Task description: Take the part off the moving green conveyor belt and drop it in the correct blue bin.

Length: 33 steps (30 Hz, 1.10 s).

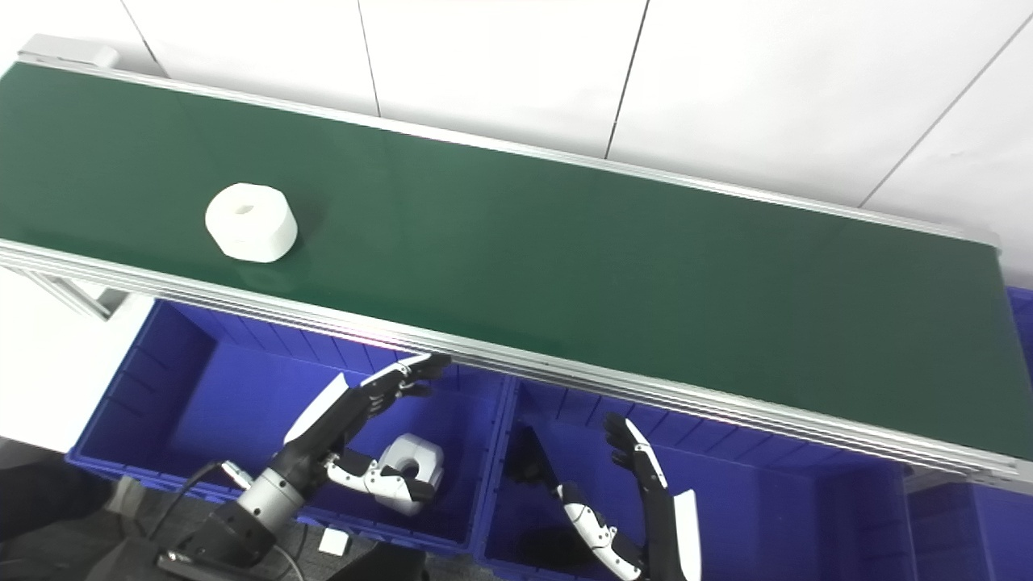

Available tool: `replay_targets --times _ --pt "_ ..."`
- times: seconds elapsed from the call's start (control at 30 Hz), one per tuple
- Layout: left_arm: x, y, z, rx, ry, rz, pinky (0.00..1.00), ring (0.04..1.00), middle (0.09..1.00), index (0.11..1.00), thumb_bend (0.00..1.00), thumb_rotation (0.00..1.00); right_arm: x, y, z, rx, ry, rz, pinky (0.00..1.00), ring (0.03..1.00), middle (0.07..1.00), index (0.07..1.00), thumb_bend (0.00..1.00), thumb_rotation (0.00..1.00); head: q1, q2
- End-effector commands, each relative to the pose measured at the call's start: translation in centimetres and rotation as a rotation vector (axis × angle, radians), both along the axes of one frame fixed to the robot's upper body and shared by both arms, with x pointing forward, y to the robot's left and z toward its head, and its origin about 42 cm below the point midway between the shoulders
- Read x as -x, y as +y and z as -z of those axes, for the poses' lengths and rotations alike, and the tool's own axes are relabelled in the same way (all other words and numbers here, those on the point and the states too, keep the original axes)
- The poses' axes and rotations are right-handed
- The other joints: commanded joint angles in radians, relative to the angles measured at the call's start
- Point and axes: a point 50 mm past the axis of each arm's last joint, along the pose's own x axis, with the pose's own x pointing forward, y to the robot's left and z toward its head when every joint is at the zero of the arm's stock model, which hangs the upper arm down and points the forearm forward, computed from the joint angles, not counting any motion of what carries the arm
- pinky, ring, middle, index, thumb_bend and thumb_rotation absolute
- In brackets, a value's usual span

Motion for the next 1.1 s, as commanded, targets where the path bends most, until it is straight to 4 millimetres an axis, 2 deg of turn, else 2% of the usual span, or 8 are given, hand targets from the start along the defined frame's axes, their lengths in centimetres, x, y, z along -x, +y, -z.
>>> replay_targets --times 0.0,0.37,0.47,0.57,0.67,0.73,0.9,1.07 --pt "-0.7 0.5 -1.7 0.002 -0.093 -0.002 0.83 0.906 0.927 0.872 0.73 0.24 -0.3 0.2 -0.7 -0.03 -0.072 -0.003 0.77 0.827 0.84 0.851 0.56 0.46 -0.004 -0.011" --pt "-3.9 5.4 -7.0 -0.063 -0.284 -0.021 0.88 0.93 0.956 0.903 0.72 0.24 -0.7 0.2 -0.3 -0.013 -0.082 -0.004 0.74 0.815 0.83 0.841 0.57 0.45 -0.014 -0.028" --pt "-5.2 6.5 -8.8 -0.093 -0.35 -0.027 0.87 0.924 0.95 0.902 0.71 0.23 -0.9 0.4 -0.3 -0.02 -0.082 -0.001 0.74 0.811 0.829 0.84 0.58 0.43 -0.021 -0.028" --pt "-6.3 7.5 -9.8 -0.128 -0.392 -0.038 0.84 0.911 0.943 0.893 0.73 0.27 -1.0 0.4 -0.3 -0.028 -0.081 -0.001 0.75 0.816 0.832 0.842 0.58 0.44 -0.027 -0.028" --pt "-8.0 8.5 -10.9 -0.199 -0.435 -0.02 0.86 0.925 0.947 0.898 0.72 0.3 -1.2 0.4 -0.2 -0.023 -0.083 -0.004 0.75 0.819 0.831 0.843 0.58 0.43 -0.036 -0.029" --pt "-9.2 9.1 -11.4 -0.242 -0.452 -0.012 0.92 0.942 0.952 0.912 0.71 0.35 -1.3 0.3 -0.2 -0.021 -0.082 -0.006 0.76 0.82 0.831 0.845 0.58 0.43 -0.037 -0.03" --pt "-12.7 10.6 -12.3 -0.305 -0.475 -0.007 0.95 0.967 0.969 0.913 0.69 0.26 -1.5 0.5 -0.1 -0.029 -0.082 -0.005 0.74 0.812 0.828 0.839 0.6 0.43 -0.039 -0.034" --pt "-16.6 12.1 -13.0 -0.421 -0.486 -0.005 0.93 0.962 0.975 0.909 0.68 0.25 -1.5 0.5 0.0 -0.027 -0.081 -0.006 0.73 0.809 0.828 0.838 0.6 0.43 -0.046 -0.04"
